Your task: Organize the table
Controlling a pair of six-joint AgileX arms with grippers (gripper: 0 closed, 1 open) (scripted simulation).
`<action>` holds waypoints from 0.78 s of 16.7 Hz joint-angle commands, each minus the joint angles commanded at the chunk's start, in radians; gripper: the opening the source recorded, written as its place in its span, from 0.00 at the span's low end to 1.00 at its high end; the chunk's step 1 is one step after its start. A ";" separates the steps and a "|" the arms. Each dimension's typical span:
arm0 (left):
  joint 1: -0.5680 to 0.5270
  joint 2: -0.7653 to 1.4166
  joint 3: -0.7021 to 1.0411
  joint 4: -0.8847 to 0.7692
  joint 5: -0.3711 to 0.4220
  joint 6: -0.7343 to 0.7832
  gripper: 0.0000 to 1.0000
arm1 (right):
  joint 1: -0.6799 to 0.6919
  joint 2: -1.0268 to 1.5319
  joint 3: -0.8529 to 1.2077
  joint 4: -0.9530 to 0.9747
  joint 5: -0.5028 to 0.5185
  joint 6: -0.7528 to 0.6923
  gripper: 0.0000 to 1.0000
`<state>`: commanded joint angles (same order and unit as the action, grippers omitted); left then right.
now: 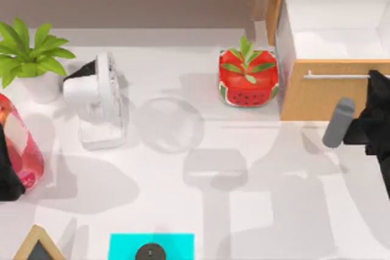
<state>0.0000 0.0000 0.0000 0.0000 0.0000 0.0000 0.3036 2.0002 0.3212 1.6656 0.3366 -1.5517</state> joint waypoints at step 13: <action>0.000 0.000 0.000 0.000 0.000 0.000 1.00 | -0.064 0.073 0.236 -0.159 -0.065 -0.002 0.00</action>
<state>0.0000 0.0000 0.0000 0.0000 0.0000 0.0000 0.2394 2.0730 0.5567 1.5064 0.2719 -1.5536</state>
